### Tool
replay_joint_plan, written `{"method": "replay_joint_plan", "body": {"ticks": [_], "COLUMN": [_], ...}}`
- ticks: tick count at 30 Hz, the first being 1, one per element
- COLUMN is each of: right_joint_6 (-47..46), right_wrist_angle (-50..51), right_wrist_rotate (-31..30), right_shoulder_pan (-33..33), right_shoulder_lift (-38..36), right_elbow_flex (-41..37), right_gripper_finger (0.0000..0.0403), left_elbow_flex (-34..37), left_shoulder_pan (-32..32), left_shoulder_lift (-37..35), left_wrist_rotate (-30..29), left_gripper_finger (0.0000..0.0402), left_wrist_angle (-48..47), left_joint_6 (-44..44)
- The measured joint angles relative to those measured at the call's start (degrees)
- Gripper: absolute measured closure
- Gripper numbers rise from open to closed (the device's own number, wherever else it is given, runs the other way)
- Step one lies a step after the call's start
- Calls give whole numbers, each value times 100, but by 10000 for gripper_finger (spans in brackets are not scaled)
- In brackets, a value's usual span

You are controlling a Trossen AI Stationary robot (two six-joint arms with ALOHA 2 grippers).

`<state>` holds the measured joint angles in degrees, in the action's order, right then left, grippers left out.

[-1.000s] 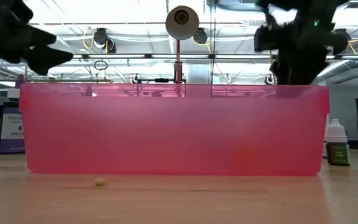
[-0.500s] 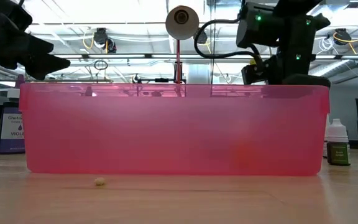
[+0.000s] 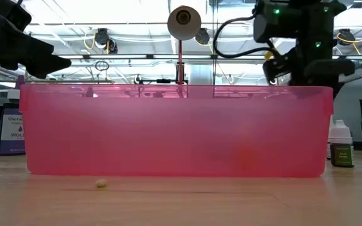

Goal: Pick & Place food coloring
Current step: Put the small purple food coloring bottle into the pink container

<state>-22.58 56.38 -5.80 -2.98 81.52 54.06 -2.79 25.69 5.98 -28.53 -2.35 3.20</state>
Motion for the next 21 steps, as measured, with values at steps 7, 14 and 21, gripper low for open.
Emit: {"method": "replay_joint_plan", "body": {"ticks": [7,14,21], "right_joint_6": [-482,-707,-749], "right_wrist_angle": [550,725,581], "right_wrist_rotate": [-32,-20,19], "right_shoulder_pan": [0,0,0], "right_shoulder_lift": [-364,-414,-300], "right_elbow_flex": [-2,-2,-195], "right_gripper_finger": [188,188,188], "left_elbow_flex": [4,7,7], "left_shoulder_pan": [0,0,1], "left_shoulder_lift": [0,0,0], "left_wrist_rotate": [2,2,2], "left_gripper_finger": [96,96,96], "left_wrist_angle": [31,41,46], "left_joint_6": [6,6,4]}}
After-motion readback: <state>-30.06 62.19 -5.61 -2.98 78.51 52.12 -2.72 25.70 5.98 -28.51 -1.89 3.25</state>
